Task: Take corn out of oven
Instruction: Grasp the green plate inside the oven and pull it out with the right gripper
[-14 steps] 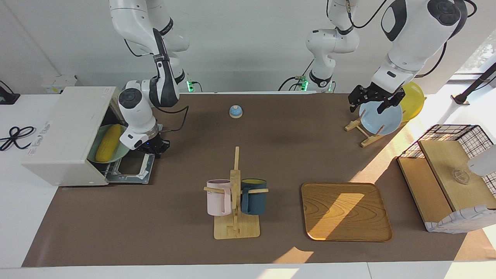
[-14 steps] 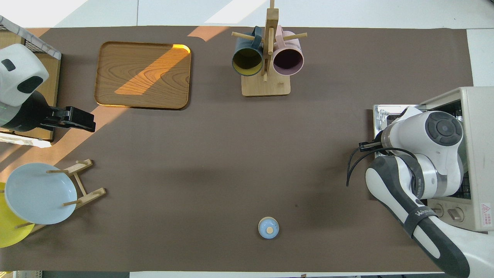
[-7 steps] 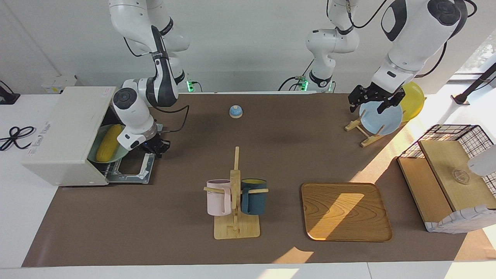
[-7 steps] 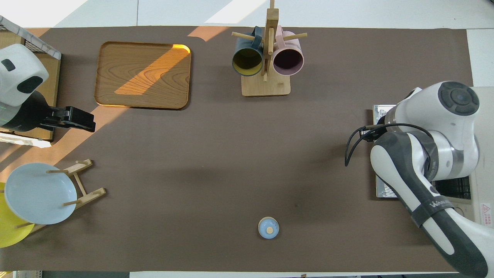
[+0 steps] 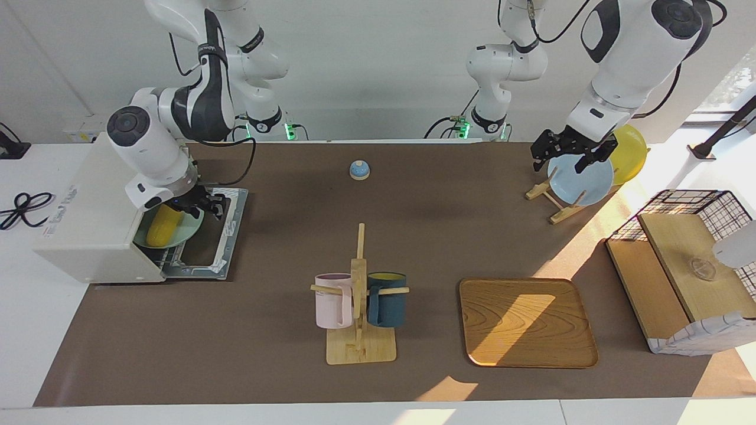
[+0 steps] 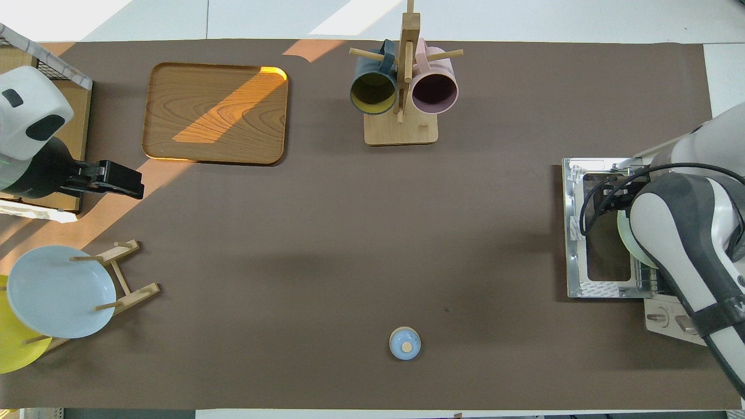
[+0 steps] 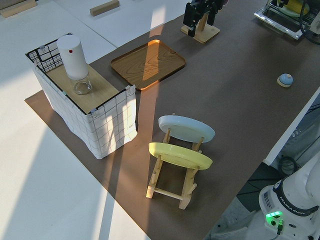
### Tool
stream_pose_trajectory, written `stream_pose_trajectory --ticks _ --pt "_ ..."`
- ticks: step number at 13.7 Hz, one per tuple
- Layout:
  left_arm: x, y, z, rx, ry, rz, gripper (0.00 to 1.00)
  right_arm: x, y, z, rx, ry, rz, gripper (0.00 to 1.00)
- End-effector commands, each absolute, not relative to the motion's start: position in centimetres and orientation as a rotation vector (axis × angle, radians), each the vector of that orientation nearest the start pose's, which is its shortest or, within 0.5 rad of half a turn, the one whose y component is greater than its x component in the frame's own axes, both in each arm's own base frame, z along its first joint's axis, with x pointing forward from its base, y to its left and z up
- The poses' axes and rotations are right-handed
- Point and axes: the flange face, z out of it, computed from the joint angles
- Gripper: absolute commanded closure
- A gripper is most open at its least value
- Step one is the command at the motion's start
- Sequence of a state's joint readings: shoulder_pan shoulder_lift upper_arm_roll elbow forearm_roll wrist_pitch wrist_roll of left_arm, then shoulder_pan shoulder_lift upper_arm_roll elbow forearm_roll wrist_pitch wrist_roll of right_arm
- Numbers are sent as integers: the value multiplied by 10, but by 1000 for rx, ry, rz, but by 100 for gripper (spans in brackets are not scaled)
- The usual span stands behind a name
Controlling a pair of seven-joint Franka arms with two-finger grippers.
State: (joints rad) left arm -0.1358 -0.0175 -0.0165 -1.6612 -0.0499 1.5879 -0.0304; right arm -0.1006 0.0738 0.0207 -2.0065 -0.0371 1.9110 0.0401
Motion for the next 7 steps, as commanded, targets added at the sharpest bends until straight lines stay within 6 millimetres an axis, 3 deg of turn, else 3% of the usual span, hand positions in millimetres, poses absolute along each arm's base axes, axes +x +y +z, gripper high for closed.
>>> stream_pose_trajectory --ticks 1,3,7 --pt "538 -84 597 -3166 194 70 0 528 -49 393 -3169 110 293 46" --pt "538 -84 597 -3166 194 70 0 520 -55 381 -3172 89 241 56" --pt "538 -85 597 -3165 197 70 0 509 -63 368 -3208 -105 220 56"
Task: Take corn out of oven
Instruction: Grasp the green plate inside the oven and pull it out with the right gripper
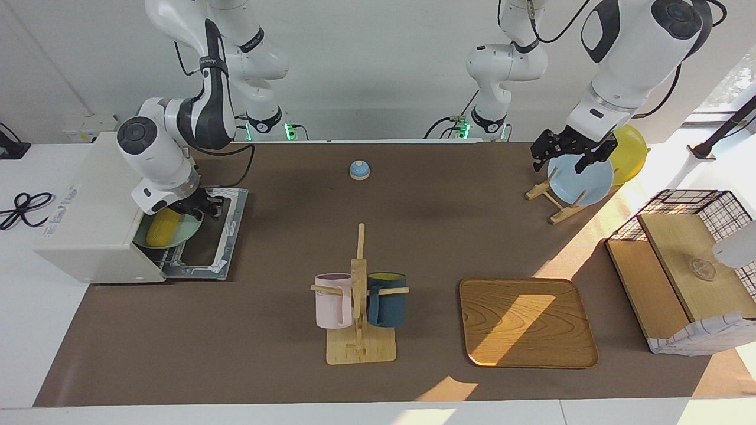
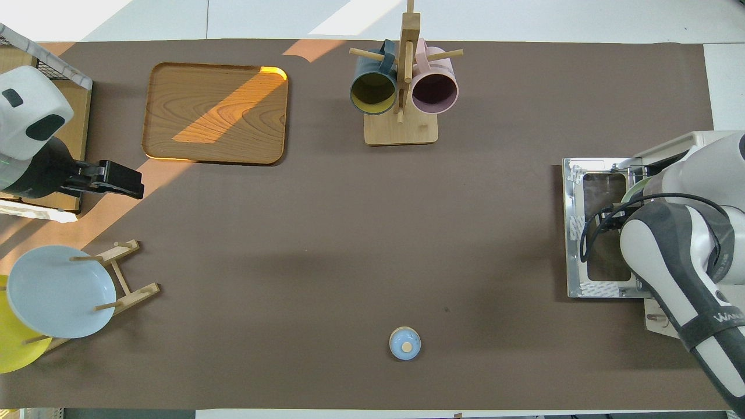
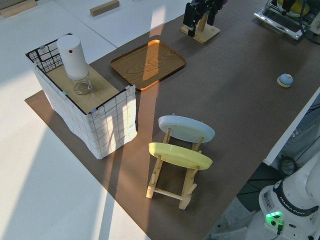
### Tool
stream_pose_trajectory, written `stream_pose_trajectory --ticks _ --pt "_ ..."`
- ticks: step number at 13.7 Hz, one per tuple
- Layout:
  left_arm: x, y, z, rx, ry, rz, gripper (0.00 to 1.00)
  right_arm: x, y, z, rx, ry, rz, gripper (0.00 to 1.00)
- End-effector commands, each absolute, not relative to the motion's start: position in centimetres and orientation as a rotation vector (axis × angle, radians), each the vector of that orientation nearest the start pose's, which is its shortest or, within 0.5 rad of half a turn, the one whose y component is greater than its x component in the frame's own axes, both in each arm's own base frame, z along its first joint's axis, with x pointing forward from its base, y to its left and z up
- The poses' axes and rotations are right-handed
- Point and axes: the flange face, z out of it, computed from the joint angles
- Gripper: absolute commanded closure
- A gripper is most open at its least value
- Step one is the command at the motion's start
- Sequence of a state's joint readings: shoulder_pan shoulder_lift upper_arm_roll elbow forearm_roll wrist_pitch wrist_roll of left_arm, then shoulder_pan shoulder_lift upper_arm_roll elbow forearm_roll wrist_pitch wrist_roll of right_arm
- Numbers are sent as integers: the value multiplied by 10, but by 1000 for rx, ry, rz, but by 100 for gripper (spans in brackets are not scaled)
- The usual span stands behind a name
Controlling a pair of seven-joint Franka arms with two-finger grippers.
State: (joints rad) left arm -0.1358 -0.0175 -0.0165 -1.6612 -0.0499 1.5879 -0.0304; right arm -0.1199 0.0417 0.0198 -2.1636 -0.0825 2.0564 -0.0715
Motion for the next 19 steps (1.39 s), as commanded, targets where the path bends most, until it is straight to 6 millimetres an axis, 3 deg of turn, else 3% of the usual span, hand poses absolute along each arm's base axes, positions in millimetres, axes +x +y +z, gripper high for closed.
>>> stream_pose_trajectory --ticks 1,2,3,4,5,8,10,12,13,14,16,17,19 --pt "538 -84 597 -3166 194 70 0 509 -64 369 -3210 -107 218 56" --pt "538 -84 597 -3166 194 70 0 509 -63 369 -3210 -109 216 57" --pt "538 -84 597 -3166 194 70 0 508 -63 369 -3209 -111 223 87" --pt "538 -85 597 -3165 197 70 0 508 -59 369 -3208 -123 230 100" --pt "538 -84 597 -3166 194 70 0 510 -51 370 -3209 -150 229 100" --pt "538 -84 597 -3166 194 70 0 525 20 385 -3250 -399 192 100" --pt "538 -84 597 -3166 194 70 0 546 64 403 -3268 -377 229 100" --pt "538 -85 597 -3165 197 70 0 553 124 420 -3285 -365 190 100" --pt "538 -84 597 -3166 194 70 0 549 150 423 -3291 -360 164 100" --pt "538 -84 597 -3166 194 70 0 542 191 429 -3299 -353 143 100" --pt "538 -84 597 -3166 194 70 0 538 269 418 -3332 -216 155 100" --pt "538 -84 597 -3166 194 70 0 534 322 403 -3347 -160 158 100" --pt "538 -85 597 -3165 197 70 0 534 377 370 -3354 -30 134 100"
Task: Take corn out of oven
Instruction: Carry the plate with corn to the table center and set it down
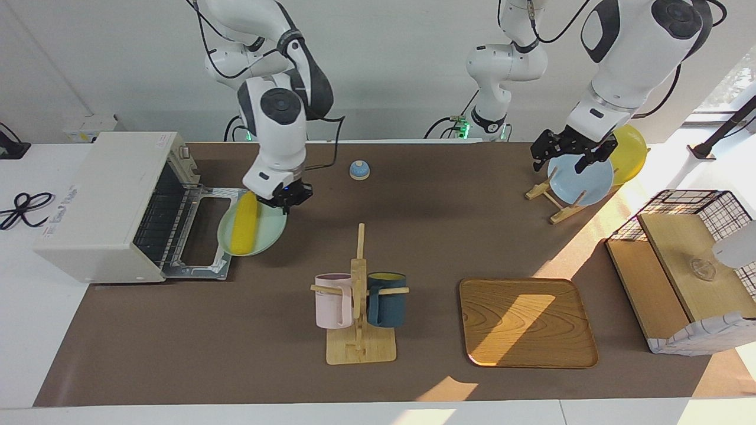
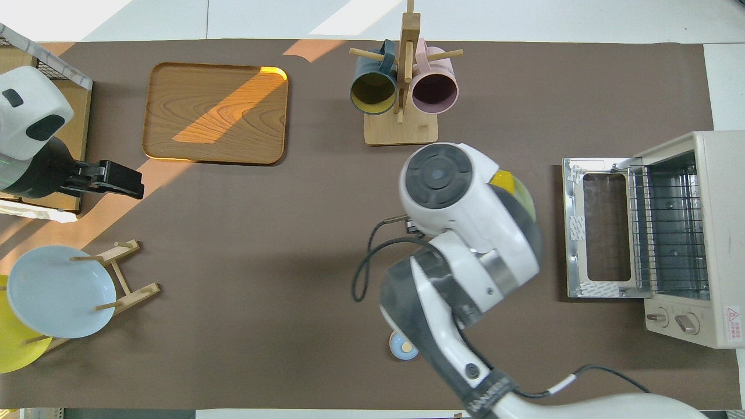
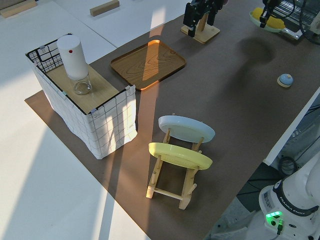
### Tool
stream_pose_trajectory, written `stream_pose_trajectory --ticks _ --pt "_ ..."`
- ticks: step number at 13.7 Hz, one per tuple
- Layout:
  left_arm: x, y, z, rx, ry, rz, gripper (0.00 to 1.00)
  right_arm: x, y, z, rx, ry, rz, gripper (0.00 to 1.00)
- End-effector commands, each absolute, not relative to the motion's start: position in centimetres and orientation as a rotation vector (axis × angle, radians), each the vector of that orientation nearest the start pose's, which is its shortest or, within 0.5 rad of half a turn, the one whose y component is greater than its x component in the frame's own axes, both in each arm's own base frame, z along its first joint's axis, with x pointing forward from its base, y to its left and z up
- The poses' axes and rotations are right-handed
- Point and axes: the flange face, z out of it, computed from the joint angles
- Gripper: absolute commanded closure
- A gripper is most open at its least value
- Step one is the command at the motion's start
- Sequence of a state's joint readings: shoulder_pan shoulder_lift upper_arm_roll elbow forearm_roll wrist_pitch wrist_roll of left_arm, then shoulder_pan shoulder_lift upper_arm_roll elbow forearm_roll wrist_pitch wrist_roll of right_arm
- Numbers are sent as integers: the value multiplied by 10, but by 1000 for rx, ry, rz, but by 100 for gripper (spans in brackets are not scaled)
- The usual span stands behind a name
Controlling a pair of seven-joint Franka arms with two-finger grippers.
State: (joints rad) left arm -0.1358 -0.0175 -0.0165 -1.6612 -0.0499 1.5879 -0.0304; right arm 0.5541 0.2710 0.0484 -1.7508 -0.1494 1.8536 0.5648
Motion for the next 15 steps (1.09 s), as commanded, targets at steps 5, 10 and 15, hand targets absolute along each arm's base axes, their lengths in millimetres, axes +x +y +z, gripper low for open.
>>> stream_pose_trajectory --ticks 5,10,15 --pt "538 -84 597 -3166 194 70 0 525 402 329 -3203 60 46 100" --pt "538 -83 597 -3166 187 75 0 570 368 387 -3133 195 24 82" --pt "537 -96 597 -3168 213 52 0 581 248 417 -3307 63 108 100"
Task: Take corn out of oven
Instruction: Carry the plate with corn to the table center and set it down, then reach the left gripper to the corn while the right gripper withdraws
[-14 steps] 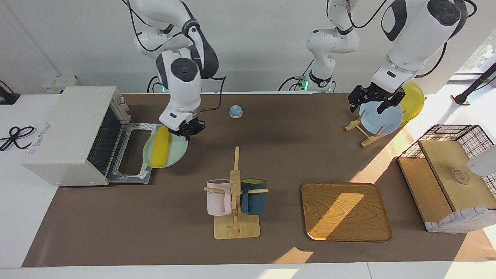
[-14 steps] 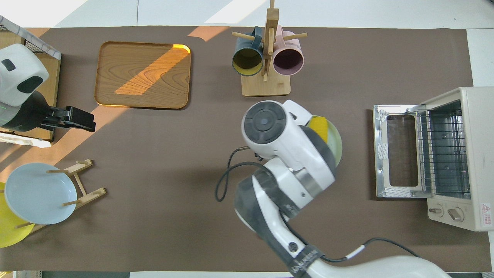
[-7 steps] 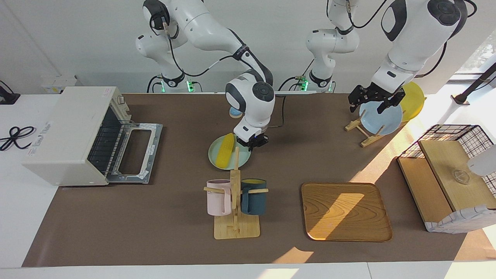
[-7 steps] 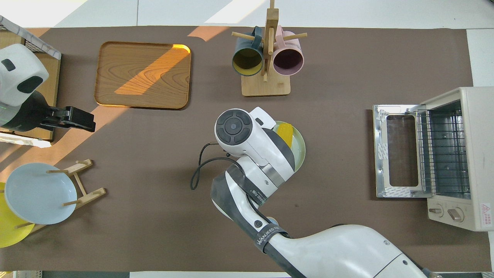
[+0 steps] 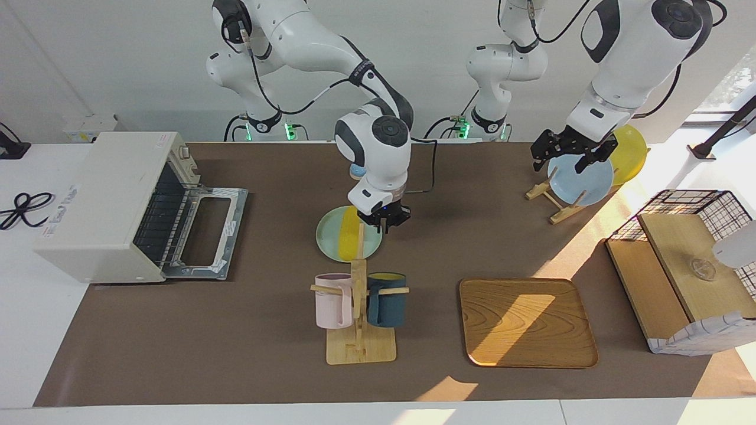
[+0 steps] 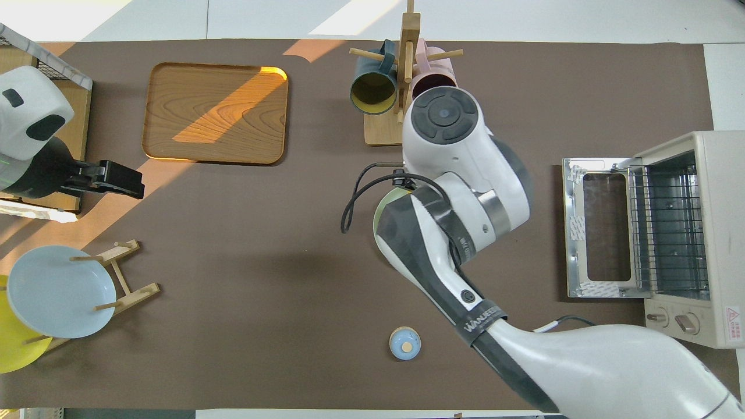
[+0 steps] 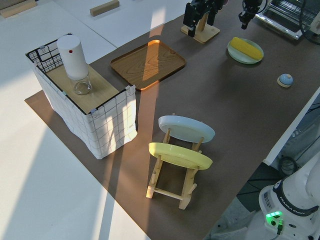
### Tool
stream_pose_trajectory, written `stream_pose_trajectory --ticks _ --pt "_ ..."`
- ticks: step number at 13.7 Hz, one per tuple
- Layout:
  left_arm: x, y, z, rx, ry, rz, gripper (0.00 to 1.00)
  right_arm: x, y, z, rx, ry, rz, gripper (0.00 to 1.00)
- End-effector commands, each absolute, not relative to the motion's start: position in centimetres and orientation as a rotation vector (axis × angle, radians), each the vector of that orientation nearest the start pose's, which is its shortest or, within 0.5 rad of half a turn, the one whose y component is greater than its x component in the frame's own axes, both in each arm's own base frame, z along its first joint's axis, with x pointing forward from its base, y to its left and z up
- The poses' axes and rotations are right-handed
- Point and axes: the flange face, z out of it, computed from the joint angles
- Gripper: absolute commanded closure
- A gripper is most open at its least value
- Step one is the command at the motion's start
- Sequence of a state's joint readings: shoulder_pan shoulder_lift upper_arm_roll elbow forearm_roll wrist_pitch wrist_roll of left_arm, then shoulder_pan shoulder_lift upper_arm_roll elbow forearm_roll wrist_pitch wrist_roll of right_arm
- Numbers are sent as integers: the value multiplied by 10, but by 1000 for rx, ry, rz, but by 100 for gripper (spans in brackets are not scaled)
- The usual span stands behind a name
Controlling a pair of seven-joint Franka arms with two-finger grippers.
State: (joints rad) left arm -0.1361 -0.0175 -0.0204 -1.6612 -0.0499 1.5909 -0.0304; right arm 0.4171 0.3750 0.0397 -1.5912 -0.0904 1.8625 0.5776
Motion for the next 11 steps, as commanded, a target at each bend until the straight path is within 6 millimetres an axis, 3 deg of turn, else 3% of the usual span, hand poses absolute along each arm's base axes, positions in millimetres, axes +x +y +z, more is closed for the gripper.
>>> stream_pose_trajectory --ticks 1,3,5,7,11 --pt "534 -109 593 -3167 246 60 0 578 217 411 -3322 41 154 100" --pt "527 -149 587 -3170 243 49 0 571 143 384 -3326 164 265 100" --pt "521 -193 576 -3209 215 38 0 564 95 360 -3311 170 262 100" --pt "519 -235 559 -3264 180 61 0 553 63 338 -3318 178 211 100" --pt "511 -344 503 -3309 14 27 0 542 31 311 -3288 188 120 100"
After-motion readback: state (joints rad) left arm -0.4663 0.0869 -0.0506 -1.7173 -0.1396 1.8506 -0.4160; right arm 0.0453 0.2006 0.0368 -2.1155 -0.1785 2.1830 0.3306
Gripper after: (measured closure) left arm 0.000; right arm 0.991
